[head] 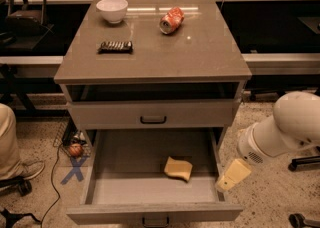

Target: Pick sponge from middle drawer and place on counter

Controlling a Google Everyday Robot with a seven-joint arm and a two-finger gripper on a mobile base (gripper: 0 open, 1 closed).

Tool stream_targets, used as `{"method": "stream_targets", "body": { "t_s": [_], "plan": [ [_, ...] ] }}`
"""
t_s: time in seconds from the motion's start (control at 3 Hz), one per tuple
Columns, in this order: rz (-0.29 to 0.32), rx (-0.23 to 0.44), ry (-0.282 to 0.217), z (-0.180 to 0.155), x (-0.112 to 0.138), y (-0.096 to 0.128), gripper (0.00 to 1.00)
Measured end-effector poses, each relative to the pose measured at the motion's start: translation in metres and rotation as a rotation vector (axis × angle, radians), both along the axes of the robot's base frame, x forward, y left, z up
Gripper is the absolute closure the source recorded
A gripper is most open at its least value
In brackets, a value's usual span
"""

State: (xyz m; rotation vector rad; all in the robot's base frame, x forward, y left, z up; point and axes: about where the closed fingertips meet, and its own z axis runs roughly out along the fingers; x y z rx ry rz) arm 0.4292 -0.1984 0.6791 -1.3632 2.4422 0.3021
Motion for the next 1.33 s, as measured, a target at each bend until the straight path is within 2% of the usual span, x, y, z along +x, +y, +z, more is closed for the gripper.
{"method": "stream_targets", "body": {
  "t_s": [0.33, 0.67, 1.0, 1.33],
  "plan": [
    [-0.014, 0.069, 0.002, -0.071, 0.028, 0.001, 0.0],
    [-0.014, 0.069, 0.002, -0.071, 0.028, 0.001, 0.0],
    [-0.005, 0.04, -0.046, -0.087, 0.041, 0.008, 0.0],
    [0.039, 0.006, -0.129, -0.117, 0.075, 0.029, 0.0]
  ]
}}
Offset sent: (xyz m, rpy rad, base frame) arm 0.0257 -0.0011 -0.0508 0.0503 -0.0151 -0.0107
